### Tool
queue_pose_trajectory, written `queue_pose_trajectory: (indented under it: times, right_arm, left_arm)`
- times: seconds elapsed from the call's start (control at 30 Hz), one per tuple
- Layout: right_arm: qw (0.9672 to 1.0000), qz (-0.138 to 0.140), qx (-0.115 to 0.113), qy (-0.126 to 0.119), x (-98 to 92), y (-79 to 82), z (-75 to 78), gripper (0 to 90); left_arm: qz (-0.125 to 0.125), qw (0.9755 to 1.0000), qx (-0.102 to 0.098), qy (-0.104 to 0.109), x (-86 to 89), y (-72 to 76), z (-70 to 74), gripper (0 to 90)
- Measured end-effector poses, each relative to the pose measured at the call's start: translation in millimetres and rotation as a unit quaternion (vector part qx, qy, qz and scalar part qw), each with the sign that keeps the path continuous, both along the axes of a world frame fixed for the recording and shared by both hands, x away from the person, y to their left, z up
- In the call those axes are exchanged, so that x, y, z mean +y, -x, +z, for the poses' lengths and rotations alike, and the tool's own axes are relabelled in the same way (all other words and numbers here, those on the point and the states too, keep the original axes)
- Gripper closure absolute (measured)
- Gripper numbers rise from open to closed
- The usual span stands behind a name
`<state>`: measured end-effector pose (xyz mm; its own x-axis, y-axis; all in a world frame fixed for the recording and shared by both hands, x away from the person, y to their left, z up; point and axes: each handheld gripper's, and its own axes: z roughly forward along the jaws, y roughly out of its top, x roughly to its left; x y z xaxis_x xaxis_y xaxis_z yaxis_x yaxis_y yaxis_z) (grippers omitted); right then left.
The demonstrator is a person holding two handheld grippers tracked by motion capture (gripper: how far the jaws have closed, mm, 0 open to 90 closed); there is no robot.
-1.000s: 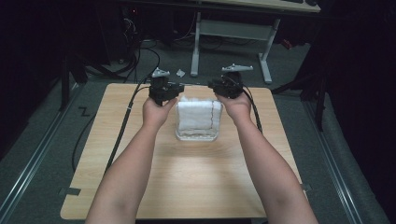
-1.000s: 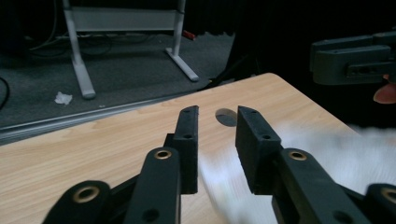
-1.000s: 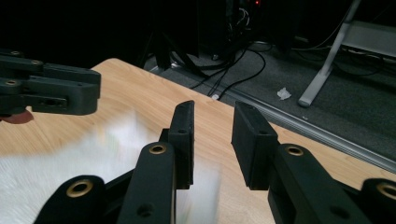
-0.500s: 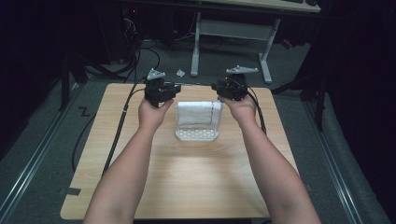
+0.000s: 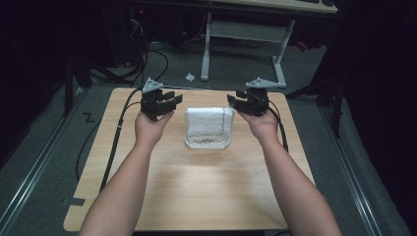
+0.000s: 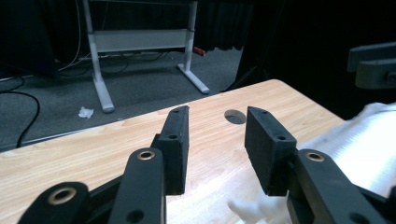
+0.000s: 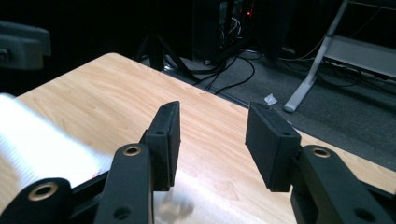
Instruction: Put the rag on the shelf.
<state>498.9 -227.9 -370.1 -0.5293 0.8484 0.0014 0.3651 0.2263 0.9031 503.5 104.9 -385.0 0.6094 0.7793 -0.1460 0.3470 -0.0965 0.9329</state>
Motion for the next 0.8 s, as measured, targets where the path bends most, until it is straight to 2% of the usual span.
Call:
queue_pose_trajectory:
  times: [0.07,0.13,0.23,0.3,0.47,0.6,0.67,0.73,0.8]
  right_arm:
    - [1.0,0.001,-0.001,0.0,-1.2,4.4,-0.7,54.3]
    - [0.9999,0.001,-0.014,0.009,-4.1,16.2,-2.0,53.1]
    - [0.9998,0.003,-0.02,0.006,-7.8,27.1,-4.7,51.9]
    - [0.9996,-0.001,-0.028,0.007,-11.0,37.0,-7.3,51.0]
    - [0.9992,0.004,-0.031,0.023,-16.4,57.2,-15.8,47.5]
    - [0.9987,0.009,-0.037,0.035,-19.5,76.5,-23.4,46.1]
    - [0.9984,0.01,-0.041,0.037,-20.6,86.5,-27.5,46.7]
    - [0.9985,0.014,-0.033,0.041,-20.9,94.8,-31.8,46.1]
    - [0.9984,0.015,-0.034,0.042,-20.4,104.8,-38.6,46.9]
  left_arm:
    - [0.0,1.0,-0.001,0.001,1.7,2.9,-0.5,60.0]
    - [0.001,0.9999,0.001,0.012,8.0,11.5,-3.3,59.4]
    - [0.0,0.9999,0.0,0.016,14.7,24.2,-8.3,58.9]
    - [-0.002,0.9999,0.0,0.01,17.8,33.3,-11.1,58.3]
    - [-0.011,0.9999,-0.007,0.002,25.0,60.5,-21.5,57.1]
    - [-0.019,0.9997,-0.006,-0.013,32.5,85.5,-36.3,56.1]
    - [-0.021,0.9996,0.002,-0.016,37.5,97.6,-46.0,55.8]
    - [-0.024,0.9995,0.012,-0.018,42.2,109.5,-56.1,55.6]
    - [-0.027,0.9991,0.02,-0.026,46.5,121.8,-66.4,55.3]
